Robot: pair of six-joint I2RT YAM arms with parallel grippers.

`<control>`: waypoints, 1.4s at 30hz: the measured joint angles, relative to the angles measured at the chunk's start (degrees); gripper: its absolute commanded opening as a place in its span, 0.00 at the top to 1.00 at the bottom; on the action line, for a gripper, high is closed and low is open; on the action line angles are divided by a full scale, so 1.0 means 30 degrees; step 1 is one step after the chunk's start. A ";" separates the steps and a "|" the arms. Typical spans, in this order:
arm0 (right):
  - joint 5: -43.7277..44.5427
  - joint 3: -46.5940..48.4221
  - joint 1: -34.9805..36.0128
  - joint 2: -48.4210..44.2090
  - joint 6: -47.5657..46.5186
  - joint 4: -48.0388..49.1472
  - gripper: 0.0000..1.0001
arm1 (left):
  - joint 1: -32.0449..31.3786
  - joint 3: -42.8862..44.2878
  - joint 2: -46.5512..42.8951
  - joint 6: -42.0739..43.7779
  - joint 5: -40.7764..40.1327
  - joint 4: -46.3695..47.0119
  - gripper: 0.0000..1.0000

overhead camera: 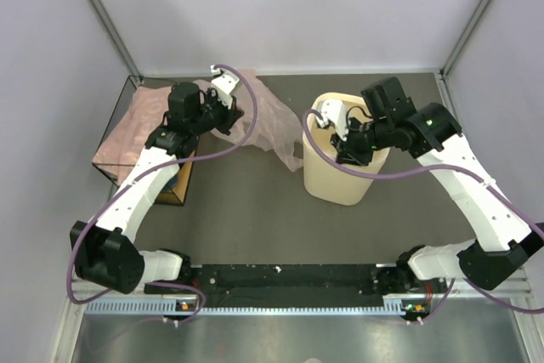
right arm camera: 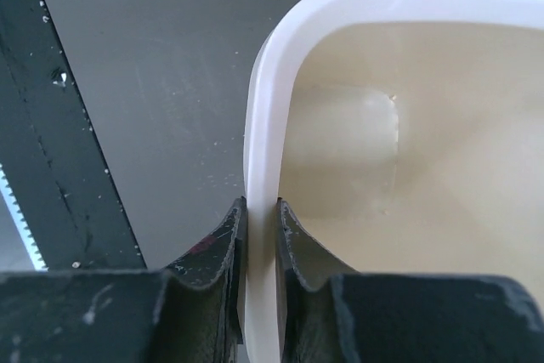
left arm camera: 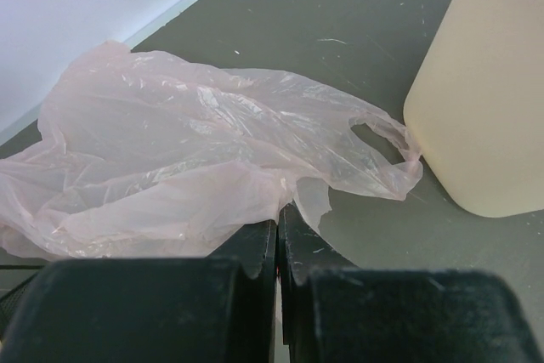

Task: Put the trash bags into the trash bin

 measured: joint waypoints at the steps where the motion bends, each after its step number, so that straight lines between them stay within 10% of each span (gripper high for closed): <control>1: 0.0131 0.0058 0.0036 -0.0036 0.0051 -0.0058 1.00 | 0.0000 0.0000 0.0000 0.0000 0.0000 0.0000 1.00; 28: 0.4692 -0.2084 0.0226 -0.3133 -0.0699 0.4677 1.00 | 0.0000 0.0000 0.0051 -0.0095 0.0029 0.0000 1.00; 42: -0.0168 0.2878 -1.4455 0.3614 -0.1078 0.5872 1.00 | 0.0029 0.0160 0.0306 -0.0641 0.0408 -0.0007 1.00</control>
